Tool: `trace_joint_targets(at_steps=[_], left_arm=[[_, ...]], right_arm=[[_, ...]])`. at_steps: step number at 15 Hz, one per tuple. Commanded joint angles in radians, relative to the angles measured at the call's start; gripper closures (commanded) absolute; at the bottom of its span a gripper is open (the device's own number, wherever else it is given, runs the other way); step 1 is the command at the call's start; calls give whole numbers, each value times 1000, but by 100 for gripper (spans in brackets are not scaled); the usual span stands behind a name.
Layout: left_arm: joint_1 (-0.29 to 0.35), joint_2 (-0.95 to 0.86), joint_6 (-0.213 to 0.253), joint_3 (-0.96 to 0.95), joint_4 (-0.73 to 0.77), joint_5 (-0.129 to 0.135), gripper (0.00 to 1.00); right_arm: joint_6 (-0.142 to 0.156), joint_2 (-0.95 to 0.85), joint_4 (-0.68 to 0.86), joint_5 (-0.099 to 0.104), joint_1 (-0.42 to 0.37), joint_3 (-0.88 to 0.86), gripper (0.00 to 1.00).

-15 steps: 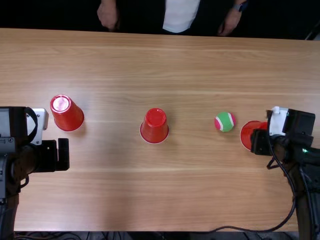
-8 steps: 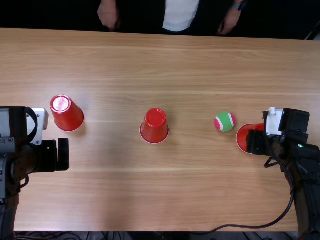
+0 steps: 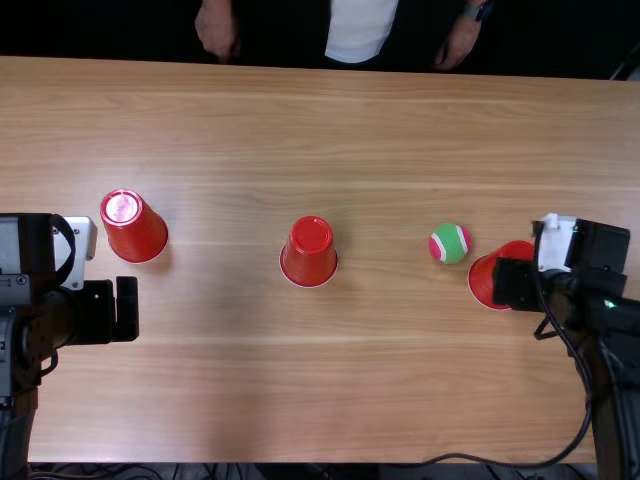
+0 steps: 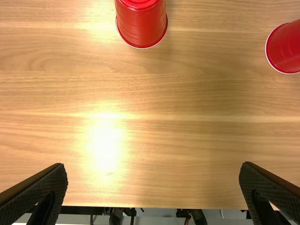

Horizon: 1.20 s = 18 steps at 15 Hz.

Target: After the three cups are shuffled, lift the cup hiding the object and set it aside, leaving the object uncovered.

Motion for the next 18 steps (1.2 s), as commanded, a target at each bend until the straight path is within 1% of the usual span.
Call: trace_joint_targets(at_steps=[1, 3, 6, 7, 8, 9, 11, 13, 14, 18], left_arm=[[-5, -17, 6, -28, 2, 1, 0], [-3, -18, 6, -30, 4, 1, 0], [-11, -46, 8, -42, 6, 1, 0], [-11, -50, 8, -45, 6, 3, 0], [-11, -50, 8, -54, 6, 3, 0], [-11, -52, 8, -56, 6, 3, 0], [-11, -58, 8, -68, 6, 3, 0], [-11, -89, 8, -79, 6, 3, 0], [-11, -101, 8, -87, 6, 3, 0], [-13, -141, 8, -137, 8, 7, 0]], right_arm=[[2, -67, 6, -1, -2, 77, 0], [7, -67, 4, -1, 29, 108, 0], [18, -71, 4, -1, 144, 110, 0], [33, -80, -5, -1, 175, 110, 0], [66, -106, -29, -1, 205, 110, 0], [92, -126, -64, -1, 233, 111, 0], [123, -146, -148, -1, 279, 111, 0], [156, -195, -233, -1, 288, 114, 0], [164, -218, -262, -1, 288, 114, 0], [165, -355, -358, -1, 285, 100, 0]])
